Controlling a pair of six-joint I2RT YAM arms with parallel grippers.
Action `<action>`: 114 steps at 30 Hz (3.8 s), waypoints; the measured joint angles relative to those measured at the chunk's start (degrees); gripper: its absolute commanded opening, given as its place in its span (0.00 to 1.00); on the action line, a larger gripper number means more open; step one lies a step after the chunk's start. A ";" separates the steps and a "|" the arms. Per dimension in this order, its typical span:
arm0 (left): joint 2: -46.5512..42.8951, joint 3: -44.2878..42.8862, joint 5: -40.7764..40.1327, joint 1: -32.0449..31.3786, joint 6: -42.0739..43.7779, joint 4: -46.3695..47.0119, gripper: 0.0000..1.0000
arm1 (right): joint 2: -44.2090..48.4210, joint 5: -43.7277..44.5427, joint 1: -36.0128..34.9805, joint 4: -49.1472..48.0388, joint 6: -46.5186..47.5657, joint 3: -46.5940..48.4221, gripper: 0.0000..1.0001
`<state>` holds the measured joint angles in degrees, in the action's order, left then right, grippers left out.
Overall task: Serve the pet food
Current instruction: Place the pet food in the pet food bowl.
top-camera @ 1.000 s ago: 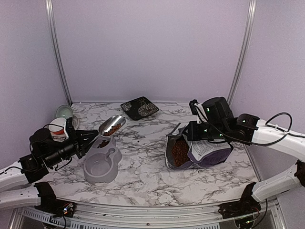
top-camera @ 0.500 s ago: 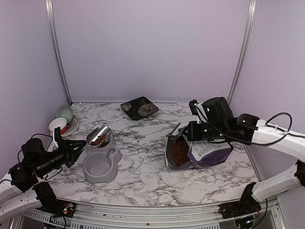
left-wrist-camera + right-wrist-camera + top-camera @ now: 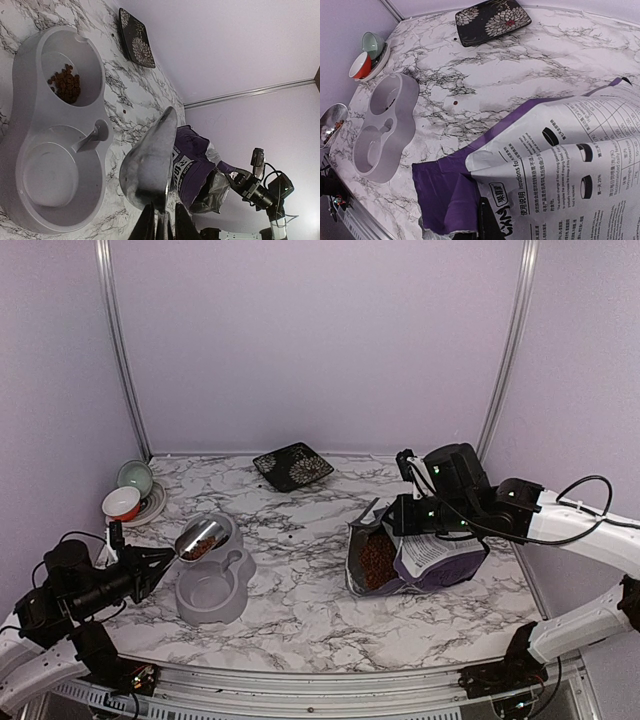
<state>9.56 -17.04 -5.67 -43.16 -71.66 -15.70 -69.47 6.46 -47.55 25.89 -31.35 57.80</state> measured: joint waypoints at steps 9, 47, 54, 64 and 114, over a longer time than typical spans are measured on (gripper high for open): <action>-3.15 0.28 -0.44 0.00 -0.13 -4.81 0.00 | 0.00 0.02 0.00 0.02 -0.02 0.00 0.00; -5.31 -0.52 -0.92 0.00 1.46 -18.78 0.00 | 0.00 0.00 0.00 0.02 -0.02 0.00 0.00; -0.92 -2.62 -0.90 0.00 3.65 -20.65 0.00 | -0.07 -0.04 0.00 0.00 -0.02 0.00 0.00; 1.84 -4.11 -0.92 0.00 5.25 -22.47 0.00 | -0.61 -1.01 0.00 -0.37 0.07 -0.31 0.00; 27.19 -11.13 -1.68 0.00 13.29 -18.21 0.00 | 0.50 -1.51 0.24 -2.86 0.20 -3.21 0.00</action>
<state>36.75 -28.16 -7.35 -43.16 -58.37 -33.91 -68.97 4.95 -47.31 23.03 -31.16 54.59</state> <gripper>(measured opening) 0.140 0.005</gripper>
